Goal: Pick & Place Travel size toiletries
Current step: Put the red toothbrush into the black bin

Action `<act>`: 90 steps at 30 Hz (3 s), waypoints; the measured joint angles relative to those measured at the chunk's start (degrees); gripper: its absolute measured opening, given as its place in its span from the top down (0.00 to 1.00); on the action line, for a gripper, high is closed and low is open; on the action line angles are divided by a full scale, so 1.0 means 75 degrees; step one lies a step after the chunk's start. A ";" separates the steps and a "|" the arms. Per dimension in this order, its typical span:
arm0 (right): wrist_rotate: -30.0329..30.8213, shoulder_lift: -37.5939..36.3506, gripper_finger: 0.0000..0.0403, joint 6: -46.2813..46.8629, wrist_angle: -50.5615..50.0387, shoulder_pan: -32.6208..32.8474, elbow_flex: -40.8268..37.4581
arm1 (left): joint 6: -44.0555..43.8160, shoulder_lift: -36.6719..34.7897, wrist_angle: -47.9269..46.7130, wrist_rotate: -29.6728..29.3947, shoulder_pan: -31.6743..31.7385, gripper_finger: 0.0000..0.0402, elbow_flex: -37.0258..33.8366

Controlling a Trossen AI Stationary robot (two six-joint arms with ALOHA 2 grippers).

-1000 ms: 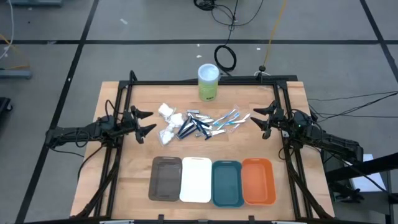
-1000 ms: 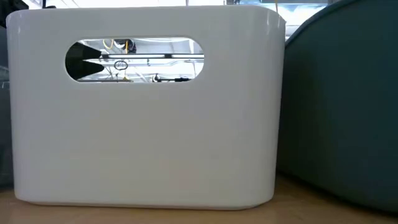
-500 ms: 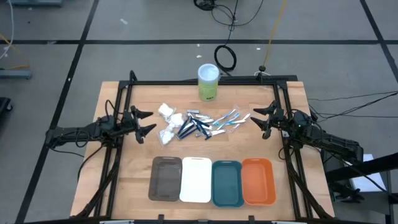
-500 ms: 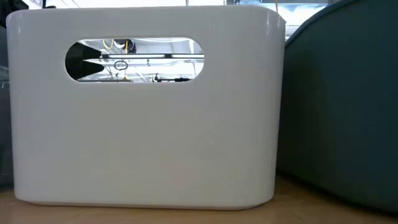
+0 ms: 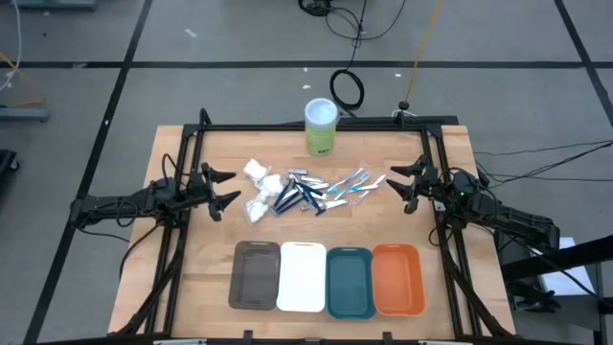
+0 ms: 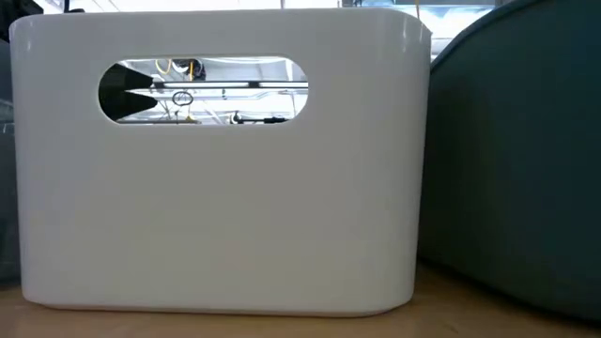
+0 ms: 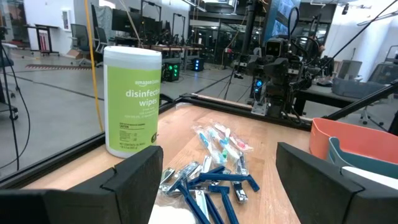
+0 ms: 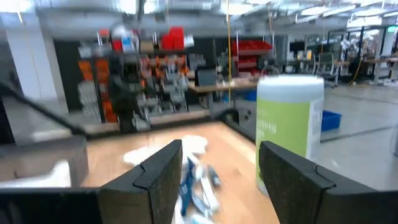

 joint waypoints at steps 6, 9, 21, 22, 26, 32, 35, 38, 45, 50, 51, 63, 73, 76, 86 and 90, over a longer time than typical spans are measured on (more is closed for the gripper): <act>0.0003 -0.0006 0.50 0.1438 0.1388 0.0003 -0.0003 | 0.0000 0.0000 -0.0001 0.0000 0.0000 0.24 0.0000; 0.0000 -0.0003 0.50 0.1869 0.1974 0.0002 -0.0003 | 0.0000 0.0000 0.0000 0.0000 0.0001 0.24 0.0000; 0.0390 0.0201 0.50 0.1824 0.2718 0.0008 0.0095 | 0.0000 0.0000 0.0002 0.0000 -0.0001 0.24 0.0000; 0.0375 0.0379 0.50 0.1709 0.2469 0.0048 0.0256 | 0.0000 0.0000 -0.0001 0.0000 -0.0001 0.24 0.0000; 0.0491 0.1920 0.50 0.0978 -0.0063 0.0357 0.1406 | 0.0003 -0.0003 0.0002 0.0000 0.0001 0.24 0.0000; 0.1294 0.4977 0.50 -0.0314 -0.3032 0.0552 0.3021 | 0.0001 0.0000 0.0002 0.0006 0.0000 0.24 0.0000; 0.1783 0.6114 0.50 -0.0701 -0.2833 0.0495 0.3251 | 0.0000 0.0000 0.0007 0.0014 -0.0001 0.24 0.0000; 0.1792 0.7168 0.50 -0.1038 -0.2595 0.0415 0.3168 | 0.0000 0.0000 0.0005 0.0012 0.0001 0.24 0.0000; 0.1804 0.8571 0.50 -0.1808 -0.2303 0.0277 0.3174 | 0.0000 0.0000 0.0002 0.0012 0.0000 0.24 0.0000; 0.1780 0.9180 0.50 -0.2379 -0.2210 -0.0233 0.3203 | 0.0000 0.0000 0.0002 0.0009 -0.0001 0.24 0.0000; 0.1755 0.9281 0.50 -0.2496 -0.2166 -0.0345 0.3215 | 0.0000 0.0000 0.0002 0.0007 -0.0001 0.24 0.0000; -0.0711 0.9676 0.55 -0.1203 -0.2835 -0.0362 0.3229 | 0.0000 0.0000 0.0002 0.0003 0.0000 0.24 0.0000; -0.1372 0.9212 0.58 -0.1445 -0.3071 0.0417 0.3199 | 0.0000 0.0000 0.0005 -0.0003 0.0000 0.24 0.0000; -0.0964 0.9212 0.58 -0.1554 -0.3244 0.0574 0.3209 | 0.0000 0.0000 0.0002 0.0000 -0.0001 0.24 0.0000; 0.0502 0.9203 0.68 -0.1233 -0.3408 0.0942 0.3209 | 0.0000 0.0000 0.0002 0.0000 0.0000 0.24 0.0000; 0.0593 0.9206 0.80 -0.0818 -0.3339 0.0841 0.3206 | 0.0000 0.0000 0.0004 0.0000 0.0000 0.24 0.0000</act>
